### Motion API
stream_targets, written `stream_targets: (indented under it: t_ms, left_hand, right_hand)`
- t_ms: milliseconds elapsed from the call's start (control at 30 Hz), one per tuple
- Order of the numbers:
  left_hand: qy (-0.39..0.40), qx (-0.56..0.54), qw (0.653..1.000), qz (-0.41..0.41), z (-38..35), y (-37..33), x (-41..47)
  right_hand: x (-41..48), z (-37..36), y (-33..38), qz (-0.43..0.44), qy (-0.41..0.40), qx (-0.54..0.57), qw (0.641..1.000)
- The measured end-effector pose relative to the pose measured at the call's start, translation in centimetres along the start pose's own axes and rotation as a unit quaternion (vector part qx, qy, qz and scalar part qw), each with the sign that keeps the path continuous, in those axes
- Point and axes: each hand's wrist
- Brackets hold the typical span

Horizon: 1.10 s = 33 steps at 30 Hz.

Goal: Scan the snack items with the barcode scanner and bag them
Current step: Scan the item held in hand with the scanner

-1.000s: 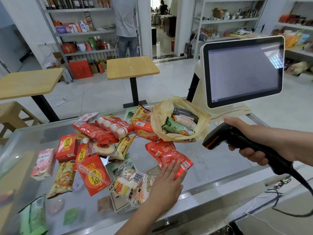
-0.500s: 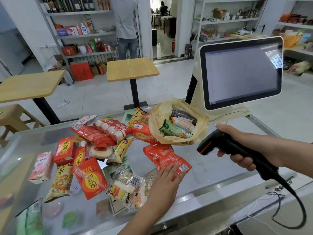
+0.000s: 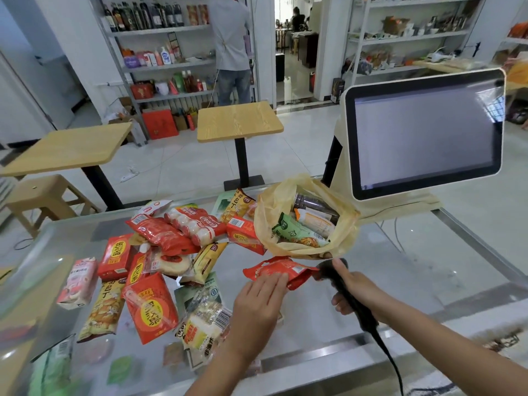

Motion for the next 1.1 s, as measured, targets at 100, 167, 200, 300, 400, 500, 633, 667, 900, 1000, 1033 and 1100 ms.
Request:
stream_targets:
  t_ms: [100,167,200,300,400,500,633,667,900,1000,1033,1100]
  left_hand:
    - [-0.112,-0.065,0.987,0.092,1.8,0.3,3.3]
    - [-0.155,-0.140,0.951,0.226,2.9,0.7,5.4]
    - [-0.169,-0.170,0.927,0.289,3.5,0.8,6.3]
    - [-0.201,-0.244,0.838,0.446,4.9,0.9,8.1]
    - [-0.229,-0.288,0.751,0.547,5.2,0.9,10.3]
    - [-0.209,-0.401,0.623,0.638,3.1,1.1,12.3]
    - [-0.117,-0.517,0.489,0.693,0.9,-0.2,14.3]
    - [-0.087,-0.532,0.484,0.689,0.5,-0.5,14.6]
    - [0.060,-0.289,0.763,0.574,-3.9,1.4,13.6]
    - [0.164,-0.172,0.810,0.537,-5.9,2.0,13.7]
    - [0.172,-0.164,0.811,0.534,-6.2,2.0,13.7]
    - [0.161,-0.169,0.810,0.539,-6.3,1.9,13.8]
  right_hand:
    - [1.3,-0.4,-0.2,0.032,-0.020,-0.069,0.997]
    - [1.6,-0.4,-0.1,0.070,-0.072,-0.231,0.968]
    - [1.7,-0.3,-0.2,0.100,-0.113,-0.310,0.939]
    - [1.7,-0.2,0.2,0.230,-0.211,-0.381,0.870]
    - [0.7,-0.1,3.4,0.291,-0.059,-0.059,0.953]
    - [0.5,0.2,6.0,0.195,0.187,0.266,0.925]
    - [1.5,0.9,7.0,0.212,0.175,0.324,0.905]
    - [1.9,1.2,7.1,0.203,0.147,0.341,0.906]
    - [3.5,3.5,5.8,0.115,0.041,0.419,0.900]
    - [3.6,3.4,5.6,0.114,0.002,0.406,0.907]
    - [3.5,3.4,5.6,0.116,-0.010,0.397,0.910]
    - [3.5,3.4,5.5,0.122,-0.025,0.385,0.914]
Point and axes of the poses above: each hand's wrist, its own x-axis towards the middle knuckle, its own z-axis out of the back of the hand, y = z × x, and after that the axes turned 9 degrees about z, right-handed
